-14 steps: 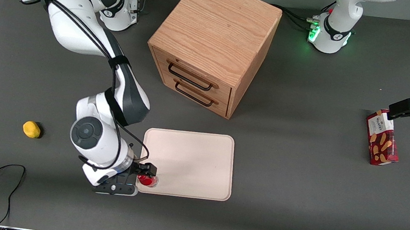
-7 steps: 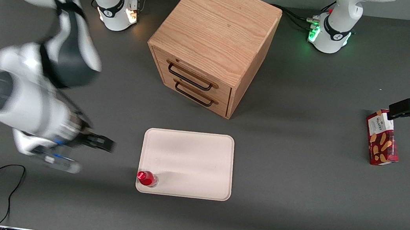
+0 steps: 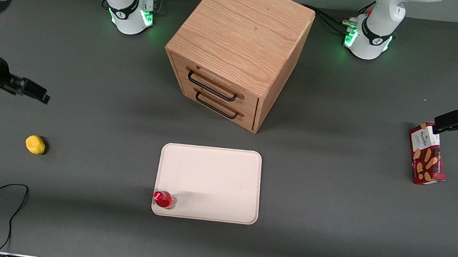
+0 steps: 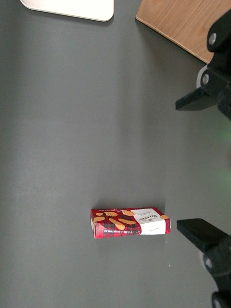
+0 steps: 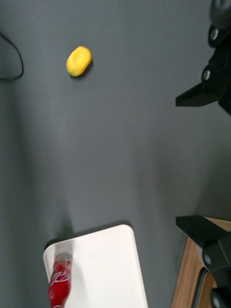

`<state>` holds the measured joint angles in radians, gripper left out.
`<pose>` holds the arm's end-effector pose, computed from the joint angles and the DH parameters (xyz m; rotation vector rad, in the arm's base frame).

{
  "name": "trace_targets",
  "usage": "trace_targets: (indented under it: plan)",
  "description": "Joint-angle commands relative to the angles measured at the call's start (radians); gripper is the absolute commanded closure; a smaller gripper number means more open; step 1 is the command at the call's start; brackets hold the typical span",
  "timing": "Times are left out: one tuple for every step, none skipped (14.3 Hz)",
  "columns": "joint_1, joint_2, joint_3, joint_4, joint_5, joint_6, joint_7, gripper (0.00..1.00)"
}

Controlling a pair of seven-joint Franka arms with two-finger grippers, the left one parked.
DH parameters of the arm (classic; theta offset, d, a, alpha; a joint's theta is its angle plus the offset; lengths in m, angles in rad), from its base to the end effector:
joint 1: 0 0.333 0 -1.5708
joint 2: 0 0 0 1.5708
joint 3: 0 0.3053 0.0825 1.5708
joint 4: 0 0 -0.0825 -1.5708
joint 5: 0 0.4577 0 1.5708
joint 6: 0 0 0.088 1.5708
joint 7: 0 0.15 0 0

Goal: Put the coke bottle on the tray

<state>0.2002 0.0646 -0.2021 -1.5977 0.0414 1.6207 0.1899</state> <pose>0.6468 0.0075 0.5200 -3.1017 0.3027 0.0666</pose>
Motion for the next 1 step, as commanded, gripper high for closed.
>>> trace_targets:
  plan:
    - [0.021,-0.063,-0.014,-0.077,-0.023,0.019,-0.009,0.0]
